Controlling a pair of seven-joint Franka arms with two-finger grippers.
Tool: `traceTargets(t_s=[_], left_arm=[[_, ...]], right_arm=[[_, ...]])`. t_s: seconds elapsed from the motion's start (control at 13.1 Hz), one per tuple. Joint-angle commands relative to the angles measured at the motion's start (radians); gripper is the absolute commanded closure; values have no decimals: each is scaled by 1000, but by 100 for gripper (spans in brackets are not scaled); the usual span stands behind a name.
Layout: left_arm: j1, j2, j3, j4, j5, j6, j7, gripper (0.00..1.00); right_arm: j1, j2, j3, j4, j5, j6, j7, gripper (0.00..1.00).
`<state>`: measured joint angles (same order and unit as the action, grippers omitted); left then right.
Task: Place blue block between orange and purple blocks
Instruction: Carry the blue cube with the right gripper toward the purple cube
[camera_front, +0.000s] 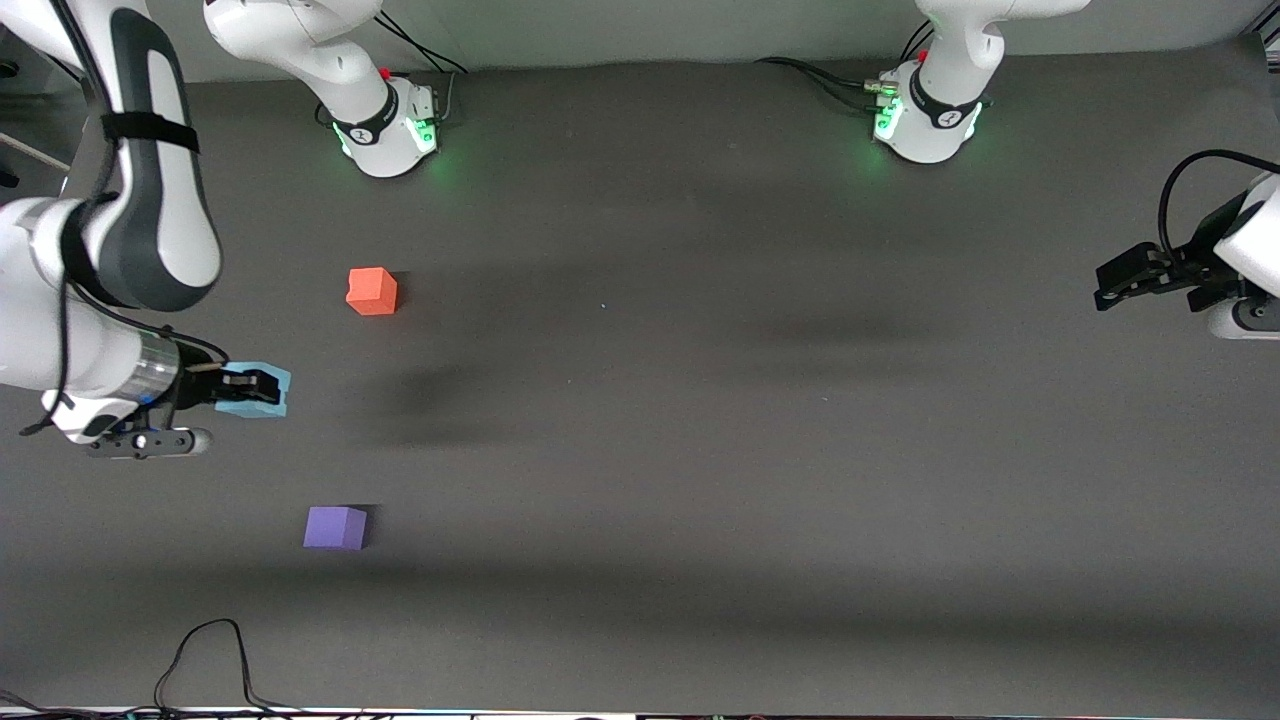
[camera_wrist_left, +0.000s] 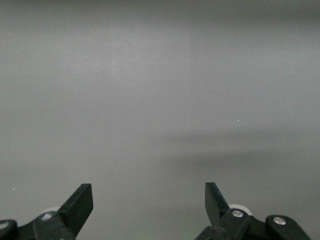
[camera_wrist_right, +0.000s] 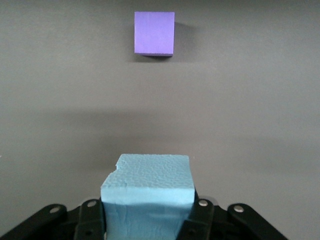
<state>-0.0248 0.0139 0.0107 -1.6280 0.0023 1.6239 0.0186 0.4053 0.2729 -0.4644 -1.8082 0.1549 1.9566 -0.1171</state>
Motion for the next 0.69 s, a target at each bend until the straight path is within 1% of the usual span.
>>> traceTargets(t_s=[0.0,0.23,0.46,0.61], left_arm=[[0,-3,-6,-9,15,10,3,0],[0,-3,-6,-9,13,14,3,0],[3,-3,-6,-9,13,14,3,0],[3,-3,-6,-9,13,14,1,0]], right_arm=[[9,-9,1,-84,25,99,-24,79],[9,-8,3,-163,38,192,-26,79],[12,11,4,-189,40,237,-26,79],[36,19,4,-226,40,286,-24,79]])
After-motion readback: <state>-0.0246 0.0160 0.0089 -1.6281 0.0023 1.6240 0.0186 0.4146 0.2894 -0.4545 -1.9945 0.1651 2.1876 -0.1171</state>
